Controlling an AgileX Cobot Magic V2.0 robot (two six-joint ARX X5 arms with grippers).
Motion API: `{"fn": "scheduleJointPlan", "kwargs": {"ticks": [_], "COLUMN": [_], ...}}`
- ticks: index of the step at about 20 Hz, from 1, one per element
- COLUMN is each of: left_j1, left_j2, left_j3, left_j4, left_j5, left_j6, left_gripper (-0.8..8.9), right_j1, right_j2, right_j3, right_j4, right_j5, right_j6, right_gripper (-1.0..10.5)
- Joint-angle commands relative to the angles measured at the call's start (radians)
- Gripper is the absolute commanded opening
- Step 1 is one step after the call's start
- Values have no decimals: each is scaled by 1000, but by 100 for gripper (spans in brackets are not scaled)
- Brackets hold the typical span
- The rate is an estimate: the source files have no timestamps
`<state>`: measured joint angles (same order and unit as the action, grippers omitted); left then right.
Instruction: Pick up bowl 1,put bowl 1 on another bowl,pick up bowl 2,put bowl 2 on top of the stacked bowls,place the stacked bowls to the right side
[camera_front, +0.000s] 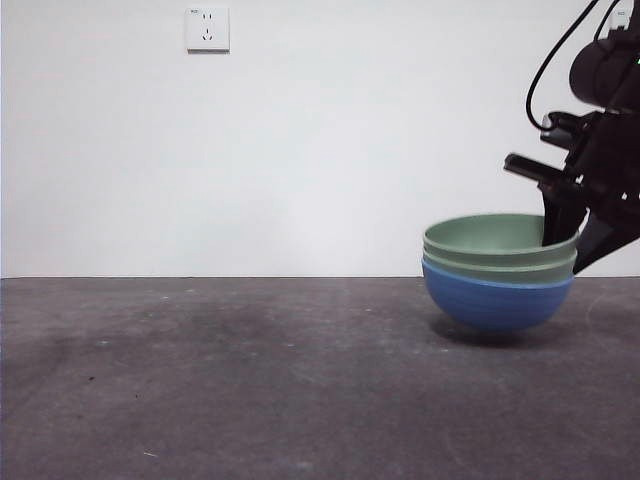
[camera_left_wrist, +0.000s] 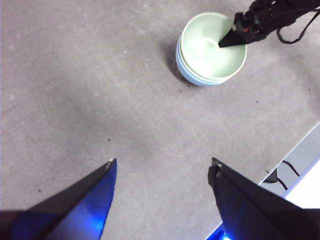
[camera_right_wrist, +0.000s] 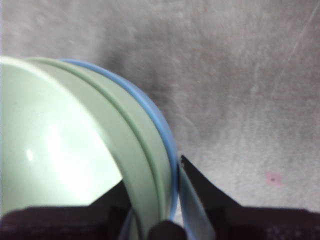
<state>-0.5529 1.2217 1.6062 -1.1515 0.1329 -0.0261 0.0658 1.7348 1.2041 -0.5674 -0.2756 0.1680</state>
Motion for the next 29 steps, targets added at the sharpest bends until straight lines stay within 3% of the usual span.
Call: {"fn": "scheduleJointPlan", "kwargs": {"ticks": [1, 7, 9, 12, 20, 24, 29], "left_j1": [-3, -3, -3, -3, -3, -3, -3], "left_j2": [-1, -1, -1, -1, -1, -1, 0], "left_j3": [0, 0, 0, 0, 0, 0, 0], "left_j4": [-3, -2, -2, -2, -2, -2, 10], "left_j5": [-1, -2, -2, -2, -2, -2, -2], "left_j6": [8, 8, 8, 8, 8, 8, 8], "left_gripper": [315, 315, 315, 315, 315, 315, 315], "right_j1": [-8, -26, -27, -26, -26, -26, -26], "right_j2": [28, 79, 79, 79, 76, 40, -81], "right_j3": [-2, -2, -2, -2, -2, -2, -2], "right_j4": [9, -18, -18, -17, -13, -12, -34], "right_j5": [7, 20, 16, 14, 11, -53, -60], "right_j6": [-14, -39, -40, -39, -39, -44, -43], "right_gripper": [-17, -12, 51, 233, 234, 412, 411]}}
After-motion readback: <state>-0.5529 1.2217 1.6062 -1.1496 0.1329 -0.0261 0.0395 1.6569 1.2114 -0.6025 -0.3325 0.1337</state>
